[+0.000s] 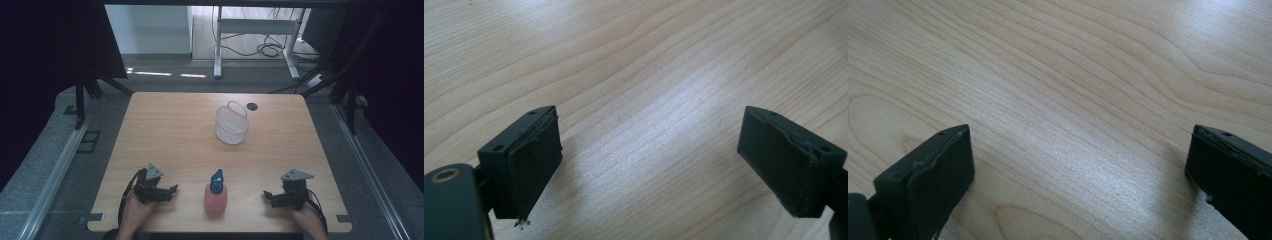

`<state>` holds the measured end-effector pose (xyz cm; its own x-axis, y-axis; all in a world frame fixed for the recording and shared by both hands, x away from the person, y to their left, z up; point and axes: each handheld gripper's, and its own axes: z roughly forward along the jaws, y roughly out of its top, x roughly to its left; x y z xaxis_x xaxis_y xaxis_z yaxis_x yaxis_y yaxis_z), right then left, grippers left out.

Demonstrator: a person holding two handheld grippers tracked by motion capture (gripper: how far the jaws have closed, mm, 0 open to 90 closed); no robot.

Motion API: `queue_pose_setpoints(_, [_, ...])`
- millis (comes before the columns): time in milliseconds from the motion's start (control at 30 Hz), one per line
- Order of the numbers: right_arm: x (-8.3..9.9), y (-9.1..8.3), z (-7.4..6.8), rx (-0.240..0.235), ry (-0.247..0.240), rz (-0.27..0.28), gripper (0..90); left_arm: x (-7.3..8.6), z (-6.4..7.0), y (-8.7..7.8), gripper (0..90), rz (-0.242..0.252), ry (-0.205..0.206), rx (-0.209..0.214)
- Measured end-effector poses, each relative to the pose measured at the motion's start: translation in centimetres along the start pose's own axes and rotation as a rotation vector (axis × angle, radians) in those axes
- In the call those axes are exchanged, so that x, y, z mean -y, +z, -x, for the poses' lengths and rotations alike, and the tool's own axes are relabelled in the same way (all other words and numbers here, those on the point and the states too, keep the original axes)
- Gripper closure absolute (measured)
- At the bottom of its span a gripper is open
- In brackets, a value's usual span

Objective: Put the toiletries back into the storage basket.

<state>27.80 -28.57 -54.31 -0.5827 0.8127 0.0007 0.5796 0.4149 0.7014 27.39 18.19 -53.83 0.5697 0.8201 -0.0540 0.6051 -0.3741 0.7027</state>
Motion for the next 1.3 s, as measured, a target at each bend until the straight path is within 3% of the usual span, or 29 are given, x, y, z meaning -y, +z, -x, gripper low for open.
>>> queue_pose_setpoints(67, [0.0,0.0,0.0,0.000,0.000,0.000,0.0,0.1,0.0,-0.3,10.5,0.014,-0.027,0.019])
queue_pose_setpoints(267, [0.0,0.0,0.0,0.001,-0.001,0.001,0.0,0.0,0.3,-0.8,10.5,0.021,-0.030,0.005])
queue_pose_setpoints(700, [0.0,0.0,0.0,0.001,-0.001,0.001,0.0,-0.8,1.1,-1.9,10.5,0.061,-0.004,0.009])
queue_pose_setpoints(1000, [0.0,0.0,0.0,0.001,-0.002,0.001,0.0,-1.7,2.2,-2.6,10.8,0.033,0.045,0.030])
queue_pose_setpoints(1300, [0.0,0.0,0.0,0.000,-0.002,0.000,0.0,-2.5,2.8,-3.7,10.8,0.031,0.033,0.100])
